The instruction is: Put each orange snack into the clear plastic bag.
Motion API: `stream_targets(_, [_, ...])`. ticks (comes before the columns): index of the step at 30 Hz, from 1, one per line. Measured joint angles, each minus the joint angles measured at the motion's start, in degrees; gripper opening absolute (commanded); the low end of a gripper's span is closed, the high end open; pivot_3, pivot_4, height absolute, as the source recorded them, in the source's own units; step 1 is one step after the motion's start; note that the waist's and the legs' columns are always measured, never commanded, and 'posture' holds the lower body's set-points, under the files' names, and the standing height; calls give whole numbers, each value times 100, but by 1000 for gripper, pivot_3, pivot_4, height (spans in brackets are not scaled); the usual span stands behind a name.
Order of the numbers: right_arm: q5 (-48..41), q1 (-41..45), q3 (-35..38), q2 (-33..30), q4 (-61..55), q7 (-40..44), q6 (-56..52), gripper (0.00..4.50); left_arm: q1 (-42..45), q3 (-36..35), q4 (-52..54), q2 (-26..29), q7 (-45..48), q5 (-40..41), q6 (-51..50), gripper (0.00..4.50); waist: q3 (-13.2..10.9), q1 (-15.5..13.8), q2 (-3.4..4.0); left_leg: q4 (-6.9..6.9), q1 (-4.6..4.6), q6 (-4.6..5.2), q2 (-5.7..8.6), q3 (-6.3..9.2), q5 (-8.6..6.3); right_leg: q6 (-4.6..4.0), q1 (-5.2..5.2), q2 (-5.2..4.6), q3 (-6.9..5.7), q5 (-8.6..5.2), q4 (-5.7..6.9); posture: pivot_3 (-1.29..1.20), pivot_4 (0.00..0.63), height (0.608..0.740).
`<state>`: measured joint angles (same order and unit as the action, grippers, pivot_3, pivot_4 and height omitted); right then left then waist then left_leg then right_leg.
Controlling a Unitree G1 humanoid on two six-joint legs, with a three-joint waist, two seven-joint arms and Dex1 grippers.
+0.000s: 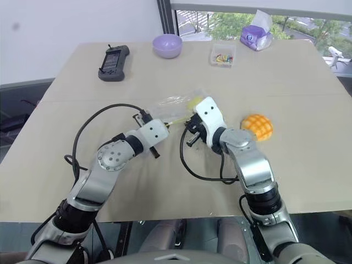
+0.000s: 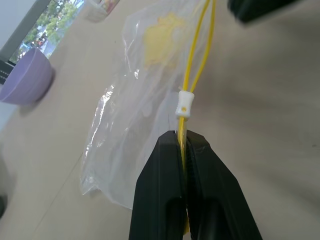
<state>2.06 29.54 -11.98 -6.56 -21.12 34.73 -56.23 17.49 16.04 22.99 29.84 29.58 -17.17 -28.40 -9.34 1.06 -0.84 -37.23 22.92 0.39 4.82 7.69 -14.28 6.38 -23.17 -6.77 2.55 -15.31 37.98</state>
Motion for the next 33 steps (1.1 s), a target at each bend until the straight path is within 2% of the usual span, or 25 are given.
stream_targets(11, [-638,234,439,380,517,-572,5,72,-16,14,0,131,19,-96,227,0,0,18,0,2,0,0,-1,-1,0,0,-3,0,1,0,1,0,150,740])
stream_targets(33, [-1818,433,506,10,263,-673,-511,72,-44,19,-106,50,17,-198,300,0,0,127,1,1,1,1,-1,0,0,0,-3,0,1,0,2,0,150,740])
